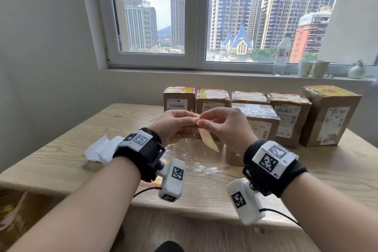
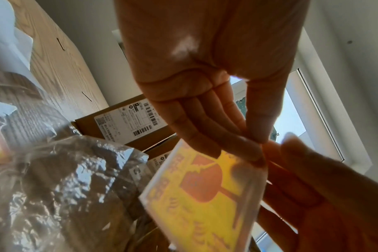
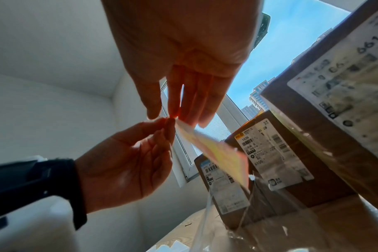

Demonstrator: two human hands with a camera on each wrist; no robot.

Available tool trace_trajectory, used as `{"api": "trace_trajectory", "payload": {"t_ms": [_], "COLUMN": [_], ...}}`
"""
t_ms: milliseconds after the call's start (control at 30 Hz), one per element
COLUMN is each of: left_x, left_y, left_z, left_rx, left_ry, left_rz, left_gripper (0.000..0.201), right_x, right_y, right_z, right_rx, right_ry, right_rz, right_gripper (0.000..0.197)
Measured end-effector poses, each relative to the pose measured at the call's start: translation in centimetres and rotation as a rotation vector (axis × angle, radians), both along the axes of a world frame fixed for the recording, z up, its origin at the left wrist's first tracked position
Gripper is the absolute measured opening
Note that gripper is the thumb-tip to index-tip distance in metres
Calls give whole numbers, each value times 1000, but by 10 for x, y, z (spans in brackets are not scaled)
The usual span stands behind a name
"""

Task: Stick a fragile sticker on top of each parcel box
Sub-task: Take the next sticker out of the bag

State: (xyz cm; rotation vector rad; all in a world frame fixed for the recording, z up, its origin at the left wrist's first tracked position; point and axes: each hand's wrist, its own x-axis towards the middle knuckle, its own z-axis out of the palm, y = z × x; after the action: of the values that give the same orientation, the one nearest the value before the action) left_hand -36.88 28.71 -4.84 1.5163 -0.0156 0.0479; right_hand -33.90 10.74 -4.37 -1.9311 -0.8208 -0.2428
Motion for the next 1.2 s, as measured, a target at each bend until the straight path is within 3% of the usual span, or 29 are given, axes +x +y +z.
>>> {"api": "trace_trajectory", "payload": {"t_ms": [267, 733, 967, 1200], "left_x": [0, 5, 5, 9], "left_y": [-10, -8, -12, -15], "left_z": [-2, -2, -4, -3], "left_rx": [29, 6, 38, 33], "left_ry": [-5, 14, 5, 5], "left_rz": [-23, -2, -22, -7], "left_gripper": [17, 9, 14, 13], "right_x": [8, 15, 17, 18], "right_y": [-3, -6, -3, -1], "right_z": [-6, -12, -13, -12], "right_rx": [34, 26, 111, 145], "right_ry": [29, 79, 247, 306], "right_rz": [-18, -2, -21, -52], "right_gripper": [12, 6, 6, 5]}}
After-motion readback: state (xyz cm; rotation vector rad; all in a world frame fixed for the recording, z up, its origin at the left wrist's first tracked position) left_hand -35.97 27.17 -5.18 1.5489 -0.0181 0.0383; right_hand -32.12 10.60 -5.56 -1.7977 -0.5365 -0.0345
